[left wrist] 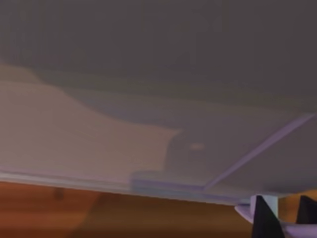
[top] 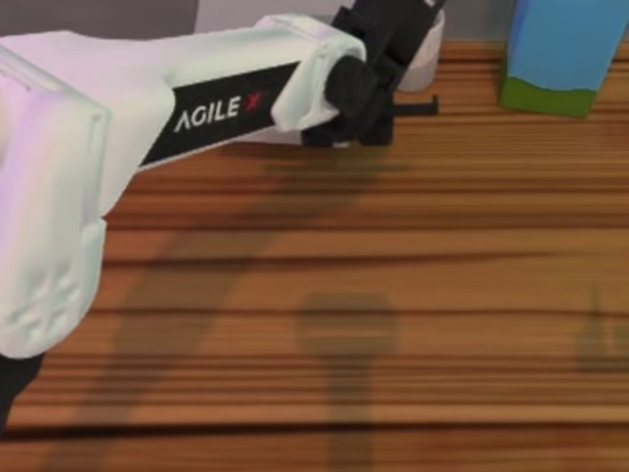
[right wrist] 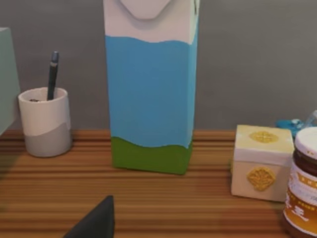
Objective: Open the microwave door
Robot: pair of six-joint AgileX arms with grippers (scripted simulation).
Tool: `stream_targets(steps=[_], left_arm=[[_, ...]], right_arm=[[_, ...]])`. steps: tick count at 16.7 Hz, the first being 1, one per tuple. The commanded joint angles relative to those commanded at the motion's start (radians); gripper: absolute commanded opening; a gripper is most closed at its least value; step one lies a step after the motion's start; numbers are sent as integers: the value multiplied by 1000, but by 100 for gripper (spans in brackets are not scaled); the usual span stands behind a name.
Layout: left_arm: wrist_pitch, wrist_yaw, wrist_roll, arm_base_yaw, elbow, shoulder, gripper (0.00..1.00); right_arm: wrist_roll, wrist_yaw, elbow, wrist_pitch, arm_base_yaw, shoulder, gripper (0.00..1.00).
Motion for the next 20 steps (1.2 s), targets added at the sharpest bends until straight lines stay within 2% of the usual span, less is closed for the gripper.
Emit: stream_targets(steps=[4,20], left_arm=[[33,16,32,5,-50,-32,0],[33,16,32,5,-50,-32,0]], right_arm=[[0,0,0,0,0,0,100],[0,0,0,0,0,0,100]])
